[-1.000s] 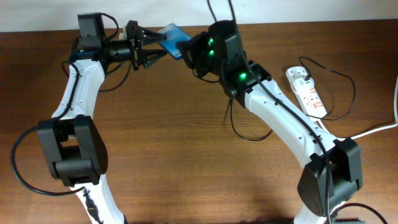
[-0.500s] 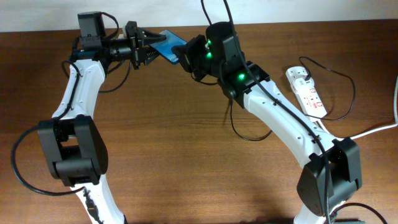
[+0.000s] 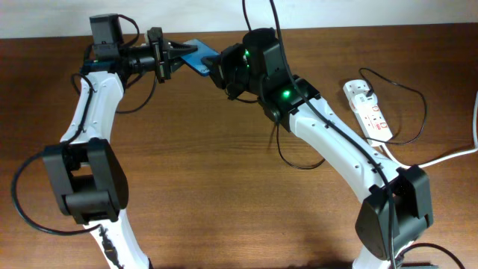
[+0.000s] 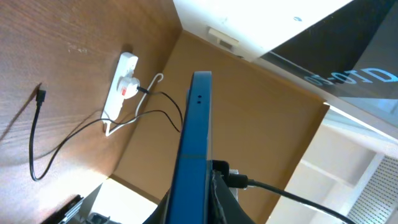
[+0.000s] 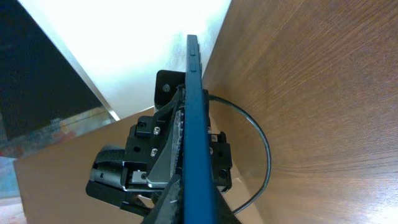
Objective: Plug charger to phone and switch on socket
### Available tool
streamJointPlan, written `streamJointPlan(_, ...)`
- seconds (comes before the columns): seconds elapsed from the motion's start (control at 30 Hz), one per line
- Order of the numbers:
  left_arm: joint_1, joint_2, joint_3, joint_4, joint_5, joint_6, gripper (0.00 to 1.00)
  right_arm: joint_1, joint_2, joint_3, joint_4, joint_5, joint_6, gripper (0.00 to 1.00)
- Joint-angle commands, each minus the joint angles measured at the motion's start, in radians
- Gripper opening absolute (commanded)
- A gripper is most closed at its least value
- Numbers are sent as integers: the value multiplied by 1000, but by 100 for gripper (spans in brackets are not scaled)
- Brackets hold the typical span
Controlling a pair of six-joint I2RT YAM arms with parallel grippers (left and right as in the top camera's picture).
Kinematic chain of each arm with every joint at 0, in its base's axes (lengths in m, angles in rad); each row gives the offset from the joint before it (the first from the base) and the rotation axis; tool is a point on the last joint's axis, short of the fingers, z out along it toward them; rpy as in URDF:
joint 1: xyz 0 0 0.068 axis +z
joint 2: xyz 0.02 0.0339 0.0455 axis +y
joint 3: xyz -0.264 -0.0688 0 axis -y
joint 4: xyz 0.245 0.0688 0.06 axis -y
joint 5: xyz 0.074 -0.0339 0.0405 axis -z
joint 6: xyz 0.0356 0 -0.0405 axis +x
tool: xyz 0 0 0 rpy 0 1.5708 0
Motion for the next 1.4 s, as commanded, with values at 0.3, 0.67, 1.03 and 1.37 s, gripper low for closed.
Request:
streamJointPlan(0.3,1,3,9,1,-84,296,0,-203,-5,10,13,45,-408,57)
streamJointPlan(0.67,23,3,6,-3,198,576,0,-414,-24,22,-837,-129,-1298,57)
streamJointPlan(1.03,0,3,-4,-465,33,876,0,-336,-24,22,-1025,84,-1403,59)
streamJointPlan(1.37,-17,3,-4,-612,171,919,0,-335,-8,20,-1022,84,-1402,59)
